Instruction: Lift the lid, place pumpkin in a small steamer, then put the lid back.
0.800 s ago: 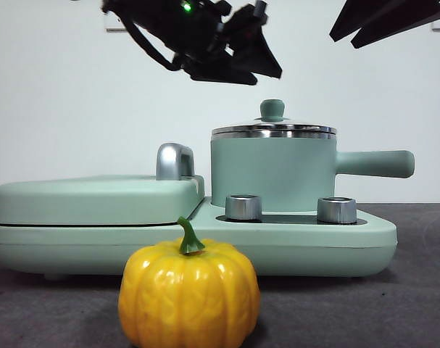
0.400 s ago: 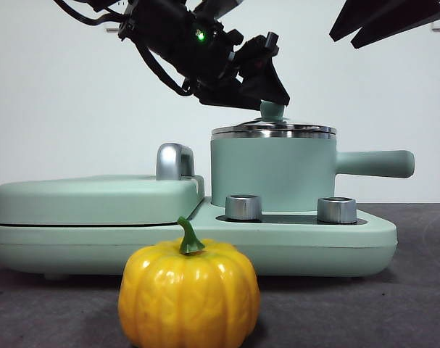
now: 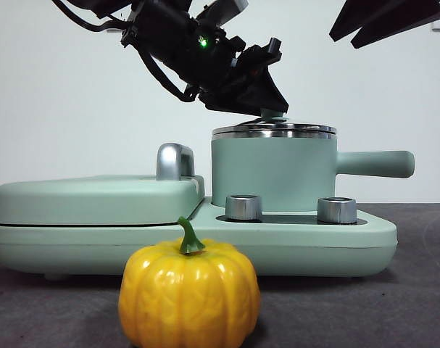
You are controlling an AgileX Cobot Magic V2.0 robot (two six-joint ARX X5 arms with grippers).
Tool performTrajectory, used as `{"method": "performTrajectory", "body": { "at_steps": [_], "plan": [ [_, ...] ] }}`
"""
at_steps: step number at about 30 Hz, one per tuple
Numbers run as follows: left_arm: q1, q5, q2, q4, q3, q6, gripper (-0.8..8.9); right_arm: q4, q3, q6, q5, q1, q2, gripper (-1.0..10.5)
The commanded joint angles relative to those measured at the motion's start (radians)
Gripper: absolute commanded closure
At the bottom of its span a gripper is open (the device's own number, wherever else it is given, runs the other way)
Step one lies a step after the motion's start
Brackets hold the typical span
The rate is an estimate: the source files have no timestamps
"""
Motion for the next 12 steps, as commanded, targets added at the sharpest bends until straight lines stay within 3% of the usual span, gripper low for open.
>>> {"method": "performTrajectory", "body": {
  "at_steps": [1,12],
  "plan": [
    [-0.009,-0.001,0.022,0.010,0.023,-0.007,8.07,0.010,0.021,0.011,0.001,0.006,0.008,6.8],
    [0.006,-0.002,-0.119,0.002,0.033,-0.006,8.06,0.010,0.021,0.011,0.001,0.005,0.008,6.8]
  ]
}}
